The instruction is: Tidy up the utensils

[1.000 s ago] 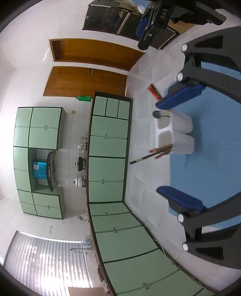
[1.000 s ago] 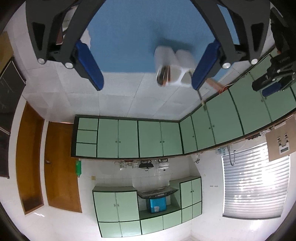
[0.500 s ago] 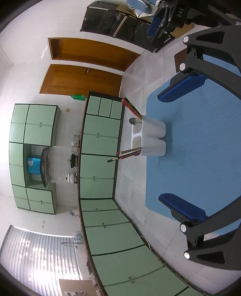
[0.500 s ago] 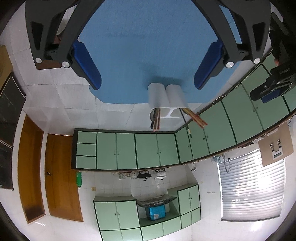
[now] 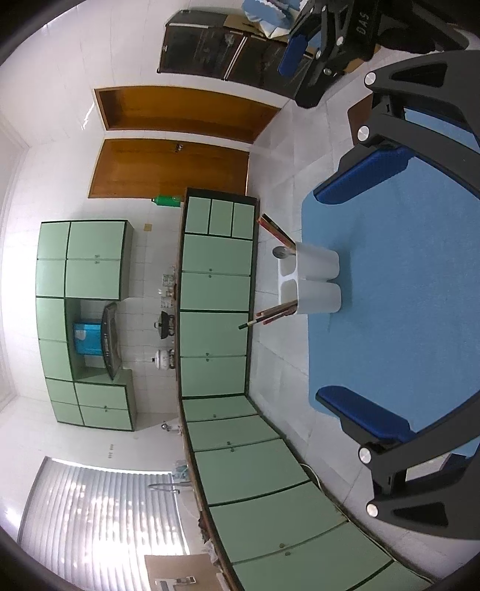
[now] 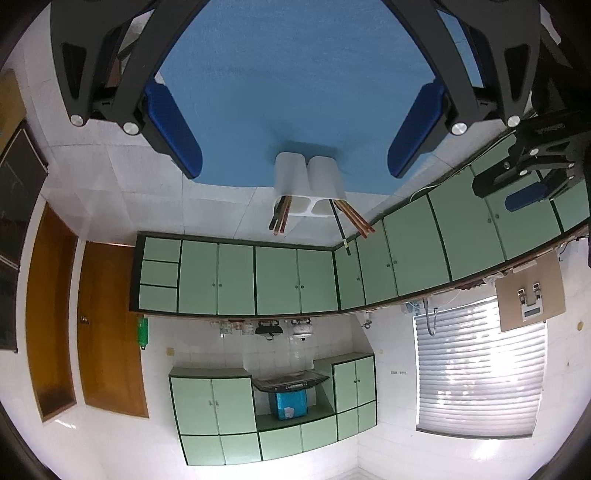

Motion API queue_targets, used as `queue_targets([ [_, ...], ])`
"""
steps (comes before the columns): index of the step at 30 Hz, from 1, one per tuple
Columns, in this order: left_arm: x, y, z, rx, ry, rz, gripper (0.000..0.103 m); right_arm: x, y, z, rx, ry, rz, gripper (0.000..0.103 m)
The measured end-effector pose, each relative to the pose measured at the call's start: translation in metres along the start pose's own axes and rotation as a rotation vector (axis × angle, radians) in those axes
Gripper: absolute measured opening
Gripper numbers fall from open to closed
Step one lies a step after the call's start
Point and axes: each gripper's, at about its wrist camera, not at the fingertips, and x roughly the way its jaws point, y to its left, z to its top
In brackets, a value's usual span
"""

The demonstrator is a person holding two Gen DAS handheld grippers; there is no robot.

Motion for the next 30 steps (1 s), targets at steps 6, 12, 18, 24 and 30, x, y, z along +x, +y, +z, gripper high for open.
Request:
queue_targets([
  [6,-0.012,-0.004,0.000,0.004,-0.022,-0.004,0.097,-0.011,0.007,0.003,-0.011,-0.018,0.009,0.097],
  [12,-0.017,-0.005,0.001,0.001,-0.036,0.001,0.097,-0.017,0.013,0.003,-0.024,-0.023,0.015,0.097],
  [18,-0.020,-0.005,0.003,-0.004,-0.043,0.006,0.097,-0.020,0.012,0.003,-0.024,-0.028,0.018,0.097],
  [24,-0.020,-0.005,0.003,-0.005,-0.047,0.008,0.097,-0.021,0.013,0.005,-0.026,-0.032,0.017,0.097],
  [30,-0.021,-0.005,0.003,-0.009,-0.051,0.011,0.097,-0.021,0.015,0.006,-0.026,-0.029,0.019,0.097],
])
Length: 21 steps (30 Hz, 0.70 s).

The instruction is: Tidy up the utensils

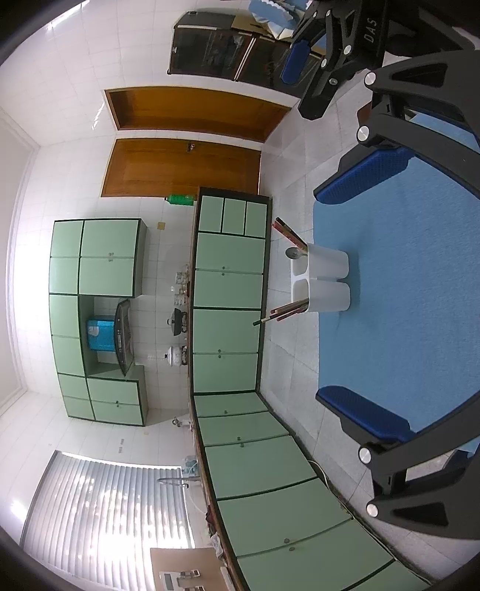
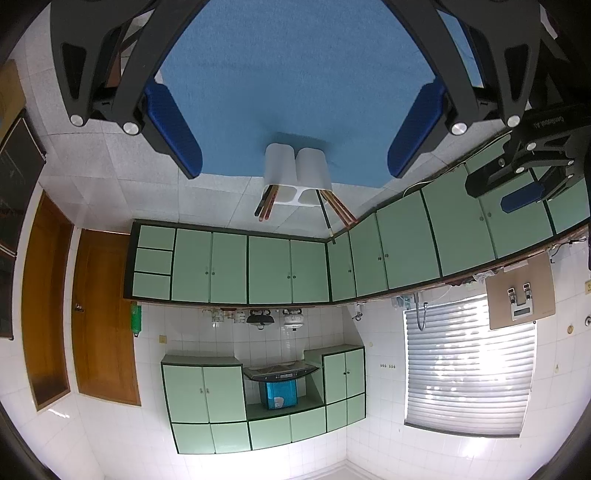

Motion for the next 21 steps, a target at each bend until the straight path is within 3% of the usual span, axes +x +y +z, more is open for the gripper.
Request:
queue_targets([
  [21,-0.0009,0.0018,-0.0002,0.001,-0.002,0.009,0.097,0.0018,0.0010,0.0011,0.000,-0.001,0.002,0.097],
])
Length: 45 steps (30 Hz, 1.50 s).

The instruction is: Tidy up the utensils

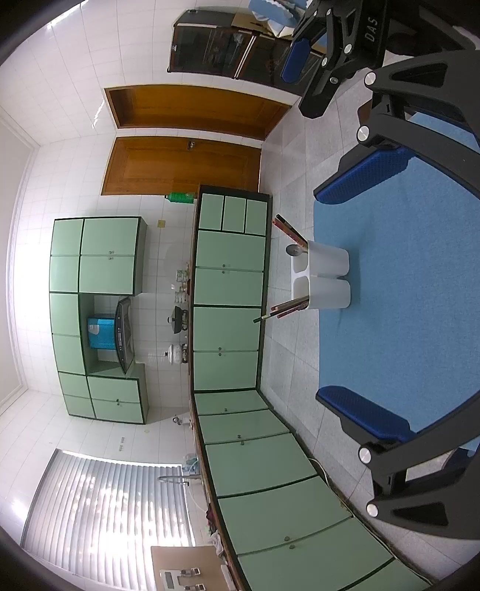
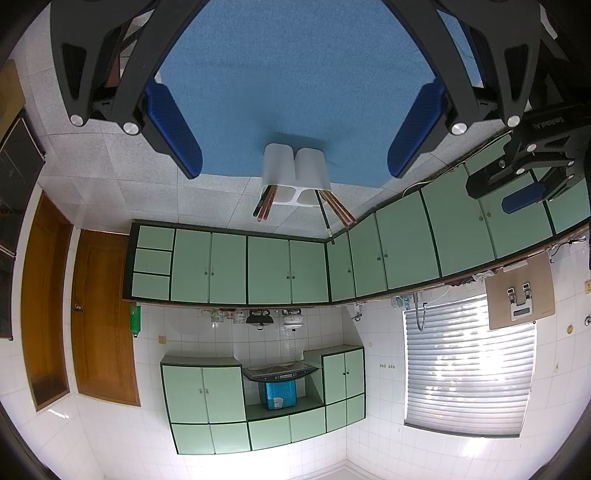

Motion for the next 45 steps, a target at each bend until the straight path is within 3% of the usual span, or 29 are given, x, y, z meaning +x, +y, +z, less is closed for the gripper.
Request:
queue_targets([
  [45,0.0009,0.0055,-0.0031,0.001,0.006,-0.003,0.097,0.0068,-0.0015,-0.0027,0.009,0.010,-0.001,0.097],
])
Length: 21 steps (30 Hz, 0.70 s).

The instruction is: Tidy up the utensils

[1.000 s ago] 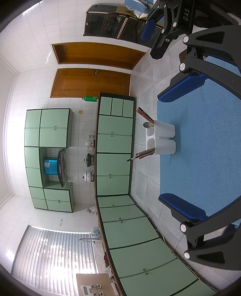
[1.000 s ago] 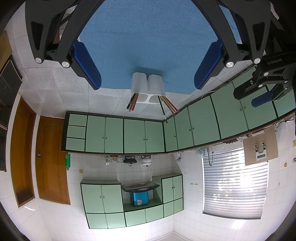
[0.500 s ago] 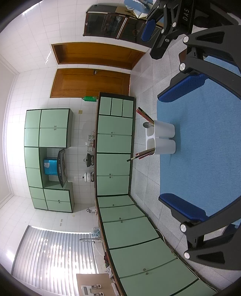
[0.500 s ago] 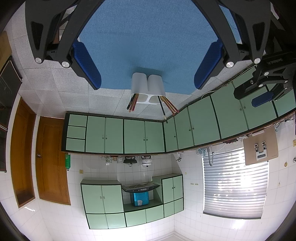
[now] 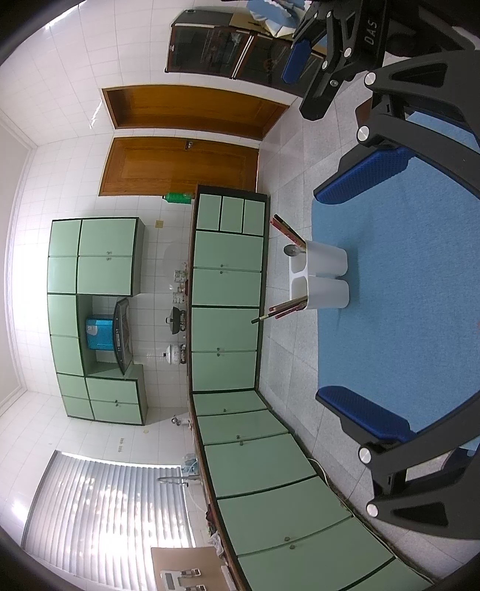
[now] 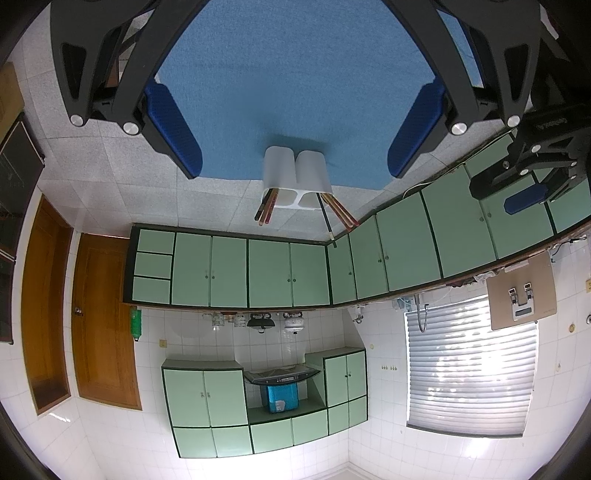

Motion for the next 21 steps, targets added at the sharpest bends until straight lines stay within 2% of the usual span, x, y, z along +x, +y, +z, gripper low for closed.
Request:
queue_targets([
  [21,0.0031,0.0028,0.0012,-0.009,0.010,0.000,0.097,0.0034,-0.0014,-0.0018,0.001,0.010,-0.002,0.097],
])
